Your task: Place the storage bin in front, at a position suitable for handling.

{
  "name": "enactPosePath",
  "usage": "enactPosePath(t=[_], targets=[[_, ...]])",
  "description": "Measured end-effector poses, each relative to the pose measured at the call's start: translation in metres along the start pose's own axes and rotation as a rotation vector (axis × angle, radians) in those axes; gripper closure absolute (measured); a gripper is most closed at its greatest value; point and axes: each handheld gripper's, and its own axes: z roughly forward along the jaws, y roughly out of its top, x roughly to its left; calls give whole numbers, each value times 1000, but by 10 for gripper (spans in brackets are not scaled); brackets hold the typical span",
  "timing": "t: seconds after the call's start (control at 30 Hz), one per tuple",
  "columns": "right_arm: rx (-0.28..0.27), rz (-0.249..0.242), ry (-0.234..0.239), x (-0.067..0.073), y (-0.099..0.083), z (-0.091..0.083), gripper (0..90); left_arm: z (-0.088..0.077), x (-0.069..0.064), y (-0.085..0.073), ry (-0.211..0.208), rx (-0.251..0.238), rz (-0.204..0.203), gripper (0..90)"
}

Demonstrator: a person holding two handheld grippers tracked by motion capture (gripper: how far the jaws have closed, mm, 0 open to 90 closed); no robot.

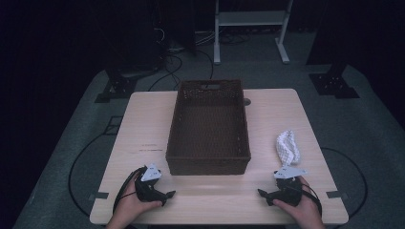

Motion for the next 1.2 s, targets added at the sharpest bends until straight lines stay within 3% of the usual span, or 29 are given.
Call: enactPosePath(t=[0.37,0.47,0.53,0.6,0.73,1.03,1.2], targets=[[0,-4,1,0,0,0,44,-1,0,0,4,-2,-2,9],[2,0,0,1,-1,-1,44,-3,1,-2,-1,-20,-11,46],[2,1,0,1,-1,-1,43,-8,4,-1,-26,-31,-61,123],[2,1,0,1,-1,-1,43,-10,5,0,-45,-26,-79,168],[2,0,0,1,-1,-1,43,-11,5,1,-35,-23,-74,196],[2,-2,1,1,-1,-1,43,-30,3,17,-9,-91,-85,224],[1,-3,1,1,-1,-1,43,-42,4,31,-3,-112,-65,235]])
